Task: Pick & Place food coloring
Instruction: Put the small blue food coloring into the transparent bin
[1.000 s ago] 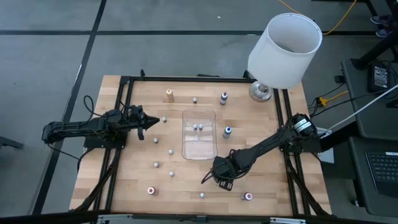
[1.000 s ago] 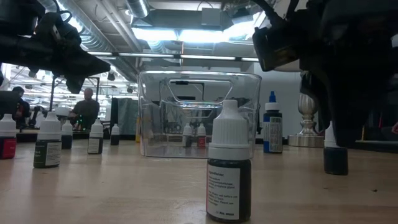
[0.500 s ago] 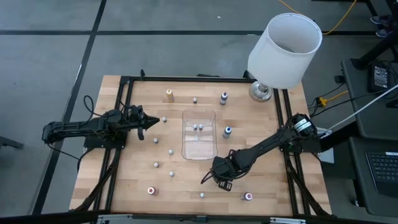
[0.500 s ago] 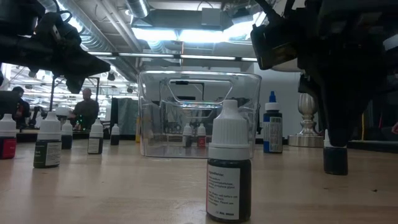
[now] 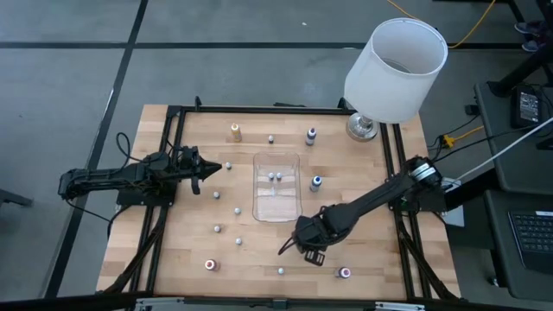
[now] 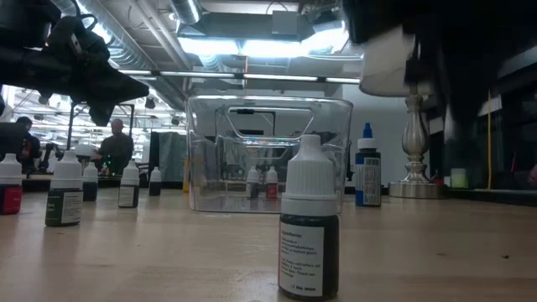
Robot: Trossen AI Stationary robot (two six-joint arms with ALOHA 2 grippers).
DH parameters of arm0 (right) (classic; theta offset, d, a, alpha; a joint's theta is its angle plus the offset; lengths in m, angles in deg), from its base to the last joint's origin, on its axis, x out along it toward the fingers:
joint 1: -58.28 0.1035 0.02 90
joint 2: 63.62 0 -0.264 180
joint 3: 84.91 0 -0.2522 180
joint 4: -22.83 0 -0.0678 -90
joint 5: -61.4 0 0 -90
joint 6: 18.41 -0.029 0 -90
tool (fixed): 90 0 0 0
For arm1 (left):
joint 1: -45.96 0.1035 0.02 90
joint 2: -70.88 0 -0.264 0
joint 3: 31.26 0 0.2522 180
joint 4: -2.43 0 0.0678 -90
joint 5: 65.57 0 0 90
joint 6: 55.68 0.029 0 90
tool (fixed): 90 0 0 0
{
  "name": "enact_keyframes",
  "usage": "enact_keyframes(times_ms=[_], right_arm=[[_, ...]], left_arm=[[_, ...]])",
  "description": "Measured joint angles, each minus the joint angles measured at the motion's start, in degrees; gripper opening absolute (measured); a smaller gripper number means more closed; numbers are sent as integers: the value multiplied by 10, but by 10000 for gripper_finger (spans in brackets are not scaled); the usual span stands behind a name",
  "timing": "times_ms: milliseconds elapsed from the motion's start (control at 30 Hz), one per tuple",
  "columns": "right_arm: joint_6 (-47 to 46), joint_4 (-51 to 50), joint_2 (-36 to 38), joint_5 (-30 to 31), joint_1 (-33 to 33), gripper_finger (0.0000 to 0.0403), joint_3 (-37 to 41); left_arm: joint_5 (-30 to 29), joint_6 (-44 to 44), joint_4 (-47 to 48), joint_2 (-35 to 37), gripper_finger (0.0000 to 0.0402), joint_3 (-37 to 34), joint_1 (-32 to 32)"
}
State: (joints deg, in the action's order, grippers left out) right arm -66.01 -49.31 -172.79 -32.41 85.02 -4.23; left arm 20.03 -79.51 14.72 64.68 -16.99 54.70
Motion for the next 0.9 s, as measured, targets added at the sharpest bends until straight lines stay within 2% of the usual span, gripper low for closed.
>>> enact_keyframes(times_ms=[133, 267, 400, 500, 667, 900], right_arm=[[0, -142, 18, 2, 0, 75, -115], [-4, -262, 27, 31, 1, 73, -251], [-14, -317, 28, 67, 1, 68, -346], [-4, -315, 32, 91, -1, 72, -369], [14, -316, 32, 92, -13, 71, -370], [93, -311, 33, 14, -96, 71, -370]], left_arm=[[0, 0, 0, 0, 18, 0, 0], [0, 0, 0, 0, 18, 0, 0], [0, 4, 0, 0, 18, 0, 0], [0, 9, 0, 0, 18, 0, 0], [0, 7, 0, 0, 18, 0, 0], [0, 10, 0, 0, 18, 0, 0]])
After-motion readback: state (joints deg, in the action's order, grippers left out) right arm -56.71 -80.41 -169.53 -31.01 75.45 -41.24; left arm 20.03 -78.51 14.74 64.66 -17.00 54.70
